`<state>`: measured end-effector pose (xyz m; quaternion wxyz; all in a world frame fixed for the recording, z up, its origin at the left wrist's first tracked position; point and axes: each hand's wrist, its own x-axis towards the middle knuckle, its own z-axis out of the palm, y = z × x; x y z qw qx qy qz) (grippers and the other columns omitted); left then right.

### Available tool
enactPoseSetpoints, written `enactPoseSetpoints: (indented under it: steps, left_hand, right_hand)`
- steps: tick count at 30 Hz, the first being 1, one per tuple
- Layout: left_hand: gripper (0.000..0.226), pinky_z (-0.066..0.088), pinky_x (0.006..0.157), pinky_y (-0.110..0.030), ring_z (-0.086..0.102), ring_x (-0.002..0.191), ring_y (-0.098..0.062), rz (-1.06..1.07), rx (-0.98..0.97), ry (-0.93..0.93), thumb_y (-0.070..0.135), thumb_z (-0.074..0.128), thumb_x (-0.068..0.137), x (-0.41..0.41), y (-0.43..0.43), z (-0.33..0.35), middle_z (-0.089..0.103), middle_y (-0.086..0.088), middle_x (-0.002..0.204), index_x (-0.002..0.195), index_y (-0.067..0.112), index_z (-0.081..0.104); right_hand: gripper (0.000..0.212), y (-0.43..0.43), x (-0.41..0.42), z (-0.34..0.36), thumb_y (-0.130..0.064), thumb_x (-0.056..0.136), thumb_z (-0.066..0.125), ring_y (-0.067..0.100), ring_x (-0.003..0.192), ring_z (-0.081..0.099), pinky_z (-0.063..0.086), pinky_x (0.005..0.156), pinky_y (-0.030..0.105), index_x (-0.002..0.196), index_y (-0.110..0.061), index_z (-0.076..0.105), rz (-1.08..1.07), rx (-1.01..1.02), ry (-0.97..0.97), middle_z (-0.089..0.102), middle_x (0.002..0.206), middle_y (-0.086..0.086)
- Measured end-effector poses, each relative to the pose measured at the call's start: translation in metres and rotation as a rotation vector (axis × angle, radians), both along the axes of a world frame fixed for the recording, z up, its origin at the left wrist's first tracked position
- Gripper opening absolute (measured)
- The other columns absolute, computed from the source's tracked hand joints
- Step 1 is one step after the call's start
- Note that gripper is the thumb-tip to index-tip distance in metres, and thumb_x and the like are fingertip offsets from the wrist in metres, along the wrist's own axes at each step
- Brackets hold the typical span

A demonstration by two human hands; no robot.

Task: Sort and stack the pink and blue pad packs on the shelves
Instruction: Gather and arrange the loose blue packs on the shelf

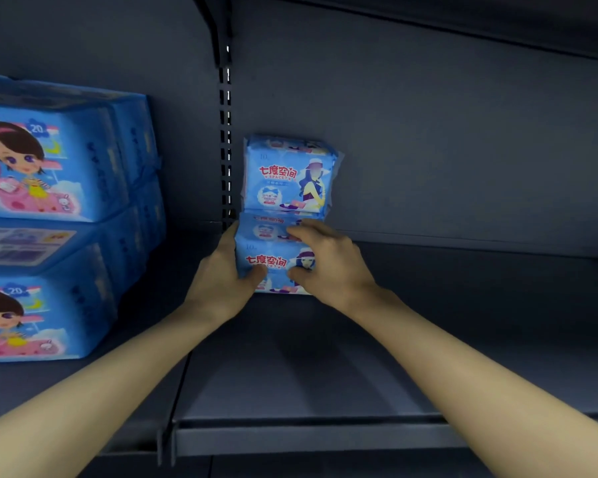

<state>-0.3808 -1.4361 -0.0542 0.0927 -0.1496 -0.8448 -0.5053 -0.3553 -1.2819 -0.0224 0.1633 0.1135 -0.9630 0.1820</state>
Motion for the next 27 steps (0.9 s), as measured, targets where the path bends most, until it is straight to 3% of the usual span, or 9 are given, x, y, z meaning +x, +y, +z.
enactPoseSetpoints:
  steps: [5, 9, 27]
  left_hand:
    - [0.062, 0.037, 0.061, 0.000, 0.050, 0.099, -0.004, -0.002, 0.008, 0.007, 0.006, 0.062, 0.085, 0.0006, 0.0017, -0.0021, 0.050, 0.012, 0.110, 0.140, 0.020, 0.035]
    - [0.066, 0.036, 0.075, -0.009, 0.049, 0.100, -0.003, -0.009, 0.014, -0.004, 0.007, 0.062, 0.085, 0.0010, 0.0048, -0.0011, 0.050, 0.011, 0.111, 0.142, 0.019, 0.031]
    - [0.064, 0.036, 0.080, -0.015, 0.047, 0.101, -0.004, -0.002, 0.017, -0.032, 0.005, 0.060, 0.087, 0.0044, 0.0097, 0.0038, 0.047, 0.011, 0.112, 0.142, 0.018, 0.030]
  right_hand:
    - [0.055, 0.0015, 0.0019, 0.0009, -0.012, 0.079, 0.067, 0.019, 0.115, 0.054, 0.043, 0.092, 0.028, 0.131, -0.012, 0.050, -0.006, -0.007, 0.019, 0.049, 0.134, 0.001]
    - [0.054, 0.0039, 0.0028, 0.0008, -0.013, 0.079, 0.067, 0.019, 0.114, 0.054, 0.043, 0.092, 0.027, 0.130, -0.013, 0.051, -0.016, -0.014, 0.022, 0.049, 0.134, 0.001]
    - [0.055, 0.0041, 0.0029, 0.0012, -0.012, 0.081, 0.065, 0.019, 0.118, 0.050, 0.039, 0.094, 0.025, 0.133, -0.014, 0.048, -0.020, -0.030, -0.012, 0.046, 0.137, 0.001]
